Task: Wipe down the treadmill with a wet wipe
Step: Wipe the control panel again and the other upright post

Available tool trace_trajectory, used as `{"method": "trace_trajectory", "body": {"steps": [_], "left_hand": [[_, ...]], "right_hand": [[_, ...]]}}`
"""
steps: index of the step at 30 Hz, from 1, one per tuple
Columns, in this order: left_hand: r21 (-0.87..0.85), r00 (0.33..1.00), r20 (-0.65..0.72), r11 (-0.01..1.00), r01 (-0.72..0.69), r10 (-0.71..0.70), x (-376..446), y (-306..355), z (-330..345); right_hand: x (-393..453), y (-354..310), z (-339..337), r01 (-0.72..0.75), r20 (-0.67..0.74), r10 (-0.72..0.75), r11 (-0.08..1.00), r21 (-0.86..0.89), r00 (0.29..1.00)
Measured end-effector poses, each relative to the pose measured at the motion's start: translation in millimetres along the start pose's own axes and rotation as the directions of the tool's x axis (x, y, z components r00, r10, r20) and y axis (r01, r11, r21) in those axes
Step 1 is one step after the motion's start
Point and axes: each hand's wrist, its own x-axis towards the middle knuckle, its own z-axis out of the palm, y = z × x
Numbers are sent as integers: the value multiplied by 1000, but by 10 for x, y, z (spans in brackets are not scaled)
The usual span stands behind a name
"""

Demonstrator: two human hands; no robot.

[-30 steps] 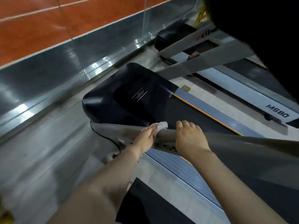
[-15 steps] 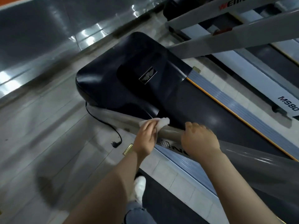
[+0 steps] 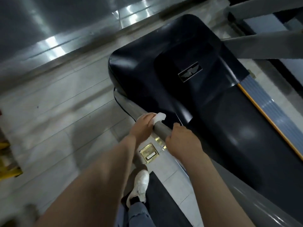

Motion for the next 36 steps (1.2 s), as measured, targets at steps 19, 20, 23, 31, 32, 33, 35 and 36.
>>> {"method": "trace_trajectory", "body": {"steps": [19, 20, 23, 31, 32, 33, 35, 36], "left_hand": [[37, 999, 12, 999, -37, 37, 1129, -1548, -346], [39, 999, 4, 998, -49, 49, 1206, -1725, -350], [-15, 998, -35, 998, -59, 58, 1413, -2174, -357], [-205, 962, -273, 976, -79, 21, 1709, -2792, -185], [-231, 952, -304, 969, -90, 16, 1772, -2821, -201], [-268, 948, -318, 959, -93, 3, 1839, -2852, -222], [-272, 951, -308, 960, -67, -21, 2017, -3014, -258], [-222, 951, -310, 974, -50, -22, 2096, -3112, -279]], "right_hand": [[1622, -1006, 889, 15, 6, -13, 952, -305, 1000], [1731, -1058, 927, 3, 2, -3, 948, -319, 1000], [2025, -1188, 1075, -34, -27, 27, 942, -334, 999], [2305, -1290, 1408, -48, -261, -51, 932, -361, 964], [2319, -1281, 1425, -53, -284, -58, 928, -370, 957], [2325, -1274, 1445, -62, -304, -62, 922, -381, 951], [2328, -1291, 1483, -89, -337, -54, 915, -394, 940], [2332, -1305, 1505, -103, -350, -49, 910, -402, 935]]}}
